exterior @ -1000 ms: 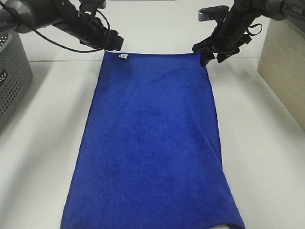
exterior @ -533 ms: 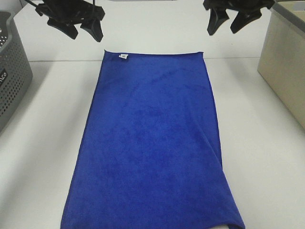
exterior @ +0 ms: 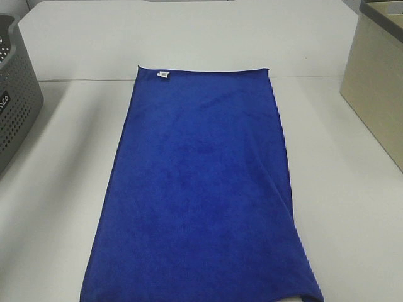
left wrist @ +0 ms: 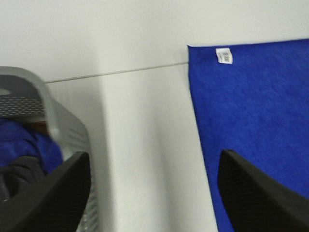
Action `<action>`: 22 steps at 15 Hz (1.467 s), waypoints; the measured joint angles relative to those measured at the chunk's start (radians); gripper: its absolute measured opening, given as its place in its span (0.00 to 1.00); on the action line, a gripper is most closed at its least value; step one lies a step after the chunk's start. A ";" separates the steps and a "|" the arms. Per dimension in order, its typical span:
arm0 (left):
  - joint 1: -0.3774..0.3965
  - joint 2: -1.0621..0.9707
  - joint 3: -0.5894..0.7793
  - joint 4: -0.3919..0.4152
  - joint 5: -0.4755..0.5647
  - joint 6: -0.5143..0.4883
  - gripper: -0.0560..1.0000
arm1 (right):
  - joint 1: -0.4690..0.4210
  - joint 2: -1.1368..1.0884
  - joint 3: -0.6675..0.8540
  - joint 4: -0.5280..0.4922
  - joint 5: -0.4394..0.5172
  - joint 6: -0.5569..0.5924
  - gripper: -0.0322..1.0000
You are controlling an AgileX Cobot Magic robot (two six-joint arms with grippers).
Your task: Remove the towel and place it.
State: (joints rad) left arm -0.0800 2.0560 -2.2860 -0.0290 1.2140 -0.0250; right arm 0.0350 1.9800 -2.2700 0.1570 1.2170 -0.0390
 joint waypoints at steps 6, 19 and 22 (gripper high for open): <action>0.121 -0.345 0.387 0.009 -0.001 0.034 0.71 | -0.121 -0.413 0.462 -0.054 -0.001 0.002 0.77; 0.121 -1.500 1.525 0.021 -0.138 0.075 0.71 | -0.121 -1.716 1.429 -0.127 0.005 0.025 0.77; 0.121 -1.727 1.643 0.029 -0.155 0.075 0.71 | -0.121 -1.878 1.543 -0.127 0.005 0.019 0.77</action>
State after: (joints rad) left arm 0.0410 0.3290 -0.6430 0.0000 1.0590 0.0500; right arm -0.0860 0.1020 -0.7270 0.0300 1.2220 -0.0200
